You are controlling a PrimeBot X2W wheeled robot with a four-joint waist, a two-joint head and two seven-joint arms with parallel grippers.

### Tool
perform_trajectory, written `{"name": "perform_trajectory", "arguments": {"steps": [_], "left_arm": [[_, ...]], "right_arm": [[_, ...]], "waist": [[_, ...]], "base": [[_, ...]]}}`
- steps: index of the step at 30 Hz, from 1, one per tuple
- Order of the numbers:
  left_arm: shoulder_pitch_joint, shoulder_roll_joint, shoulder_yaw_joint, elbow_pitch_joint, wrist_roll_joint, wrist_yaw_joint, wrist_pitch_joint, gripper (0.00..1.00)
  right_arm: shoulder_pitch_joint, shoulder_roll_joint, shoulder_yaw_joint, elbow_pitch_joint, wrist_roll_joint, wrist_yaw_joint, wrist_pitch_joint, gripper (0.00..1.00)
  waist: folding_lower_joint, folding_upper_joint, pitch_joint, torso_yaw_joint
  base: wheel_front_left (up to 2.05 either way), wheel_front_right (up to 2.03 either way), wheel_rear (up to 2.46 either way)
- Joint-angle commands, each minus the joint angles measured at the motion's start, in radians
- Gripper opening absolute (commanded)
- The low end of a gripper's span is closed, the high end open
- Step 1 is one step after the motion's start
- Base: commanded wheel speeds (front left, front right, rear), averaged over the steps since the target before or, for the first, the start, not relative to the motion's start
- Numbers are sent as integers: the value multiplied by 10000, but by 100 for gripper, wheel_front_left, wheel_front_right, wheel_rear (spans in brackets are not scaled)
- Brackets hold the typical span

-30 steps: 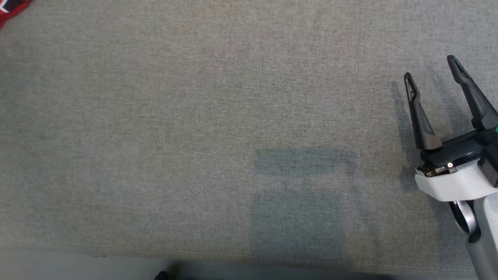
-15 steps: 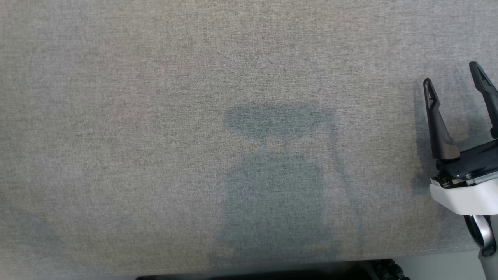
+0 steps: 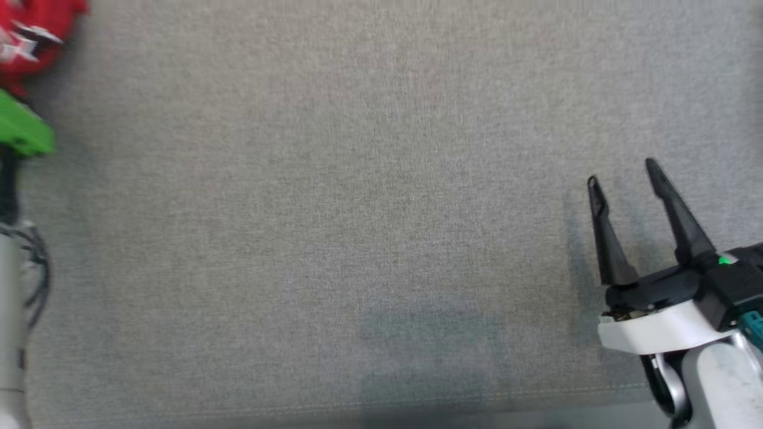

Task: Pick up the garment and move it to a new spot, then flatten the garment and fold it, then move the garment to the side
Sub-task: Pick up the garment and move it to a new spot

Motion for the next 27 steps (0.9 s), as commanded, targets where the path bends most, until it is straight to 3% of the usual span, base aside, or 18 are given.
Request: {"name": "perform_trajectory", "arguments": {"steps": [1,5,10,12,18,20,25,26,27], "left_arm": [[482,-217,-444,-654,98,-41,198,0],[1900,-932,-1552,-2985,3,0,1007,0],[3531,-2702,-3134,-5749,107,730,2009,0],[3998,-3165,-3906,-6295,166,914,2323,0],[4353,-3611,-5947,-5707,240,1332,2333,0],[4211,-3611,-6367,-4504,213,1622,1852,0],[4227,-3623,-6746,-3149,-373,1734,1154,0],[4214,-3617,-6844,-2823,-426,1702,962,41],[4200,-3620,-6915,-2566,-547,1630,737,67]], "right_arm": [[263,154,38,126,-3,-17,-28,100],[551,632,149,414,-32,-15,-29,100],[769,1020,267,646,-131,-15,-29,100],[727,1114,315,745,-119,-15,-29,100],[375,1318,590,1023,2,-15,-29,100],[190,1442,826,1184,13,-14,-29,100],[296,1526,630,1309,68,-15,-29,100],[346,1553,604,1333,54,-14,-29,100],[394,1574,586,1361,37,-14,-29,100]], "waist": [[-1,0,-1832,272],[-1,0,-2754,54],[-1,0,-3329,-424],[-1,0,-3390,-696],[-1,0,-3333,-1686],[-1,0,-3253,-2196],[-1,0,-3189,-2477],[-1,0,-3192,-2498],[-1,0,-3202,-2505]], "base": [[0,0,0],[0,0,0],[0,0,0],[0,0,0],[0,0,0],[0,0,0],[0,0,0],[0,0,0],[0,0,0]]}}
